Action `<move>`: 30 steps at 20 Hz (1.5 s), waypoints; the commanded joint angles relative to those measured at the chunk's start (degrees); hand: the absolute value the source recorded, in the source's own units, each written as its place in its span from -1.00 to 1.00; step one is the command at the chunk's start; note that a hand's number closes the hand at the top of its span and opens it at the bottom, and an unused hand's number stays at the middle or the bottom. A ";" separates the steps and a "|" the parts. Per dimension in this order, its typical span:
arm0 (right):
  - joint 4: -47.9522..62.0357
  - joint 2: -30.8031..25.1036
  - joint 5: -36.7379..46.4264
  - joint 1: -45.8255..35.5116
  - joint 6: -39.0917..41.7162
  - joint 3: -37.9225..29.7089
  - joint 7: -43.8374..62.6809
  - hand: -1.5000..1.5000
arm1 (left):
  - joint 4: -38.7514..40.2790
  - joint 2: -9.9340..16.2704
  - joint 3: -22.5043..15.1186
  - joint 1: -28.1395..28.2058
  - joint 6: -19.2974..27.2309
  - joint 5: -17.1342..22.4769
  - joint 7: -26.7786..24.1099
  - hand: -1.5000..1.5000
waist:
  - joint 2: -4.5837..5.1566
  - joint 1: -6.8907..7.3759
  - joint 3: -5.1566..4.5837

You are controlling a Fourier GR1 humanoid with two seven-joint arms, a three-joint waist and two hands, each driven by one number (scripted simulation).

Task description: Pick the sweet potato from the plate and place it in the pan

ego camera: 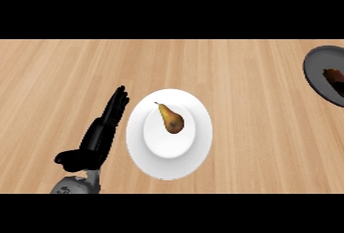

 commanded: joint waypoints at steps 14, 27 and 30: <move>-5.04 0.59 -19.18 2.05 3.35 -17.46 -23.64 -1.00 | 0.54 0.20 0.23 2.30 -0.27 -0.42 -1.41 0.00 | -0.84 -1.42 -0.12; -4.49 -1.21 -29.24 12.80 29.36 -20.90 -38.03 -1.00 | -0.80 0.06 1.99 1.77 0.71 -1.40 1.50 0.00 | -2.20 -4.16 -0.49; -6.08 0.31 -29.24 14.16 30.41 -18.21 -39.44 -1.00 | -3.04 0.44 2.59 3.10 0.45 -1.25 2.88 0.00 | -2.36 -4.29 -0.54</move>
